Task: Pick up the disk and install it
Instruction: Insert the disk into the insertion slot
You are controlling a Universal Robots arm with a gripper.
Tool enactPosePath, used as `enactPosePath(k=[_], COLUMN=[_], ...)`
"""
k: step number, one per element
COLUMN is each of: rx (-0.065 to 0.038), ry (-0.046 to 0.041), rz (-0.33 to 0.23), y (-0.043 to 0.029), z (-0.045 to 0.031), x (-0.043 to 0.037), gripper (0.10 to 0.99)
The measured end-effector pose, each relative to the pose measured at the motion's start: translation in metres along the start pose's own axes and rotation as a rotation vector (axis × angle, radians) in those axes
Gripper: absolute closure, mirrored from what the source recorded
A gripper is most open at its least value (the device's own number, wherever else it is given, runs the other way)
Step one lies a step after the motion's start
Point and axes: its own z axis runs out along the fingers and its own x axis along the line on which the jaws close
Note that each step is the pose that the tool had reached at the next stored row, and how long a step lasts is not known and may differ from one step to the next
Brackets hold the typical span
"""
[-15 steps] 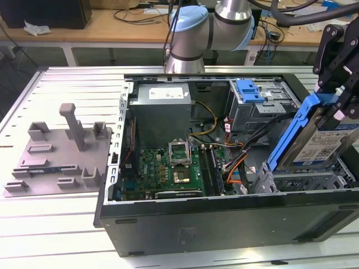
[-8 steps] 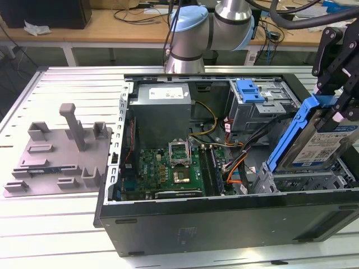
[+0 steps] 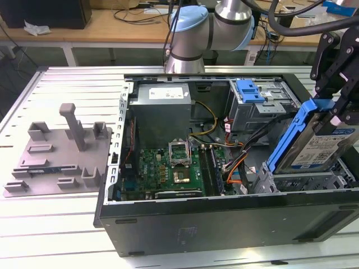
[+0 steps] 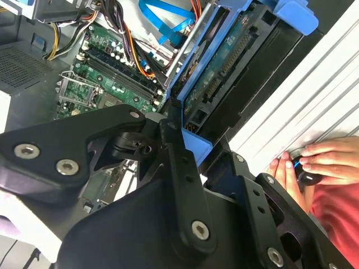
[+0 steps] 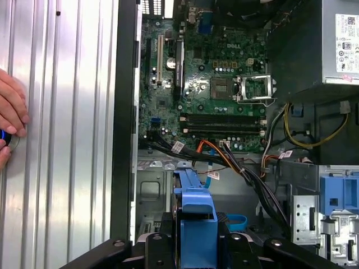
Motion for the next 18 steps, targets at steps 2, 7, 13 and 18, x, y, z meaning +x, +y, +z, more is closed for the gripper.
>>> enactPosePath(k=[2,7,13,18], rx=[0.0,0.0,0.0,0.0], ry=[0.0,0.0,0.0001,0.0], rz=[0.0,0.0,0.0,0.0], y=[-0.0001,-0.0002,-0.0004,-0.0008], z=[0.001,0.004,0.0077,0.0142], x=[0.0001,0.0004,0.0007,0.0012], gripper=[0.718,0.718,0.718,0.718])
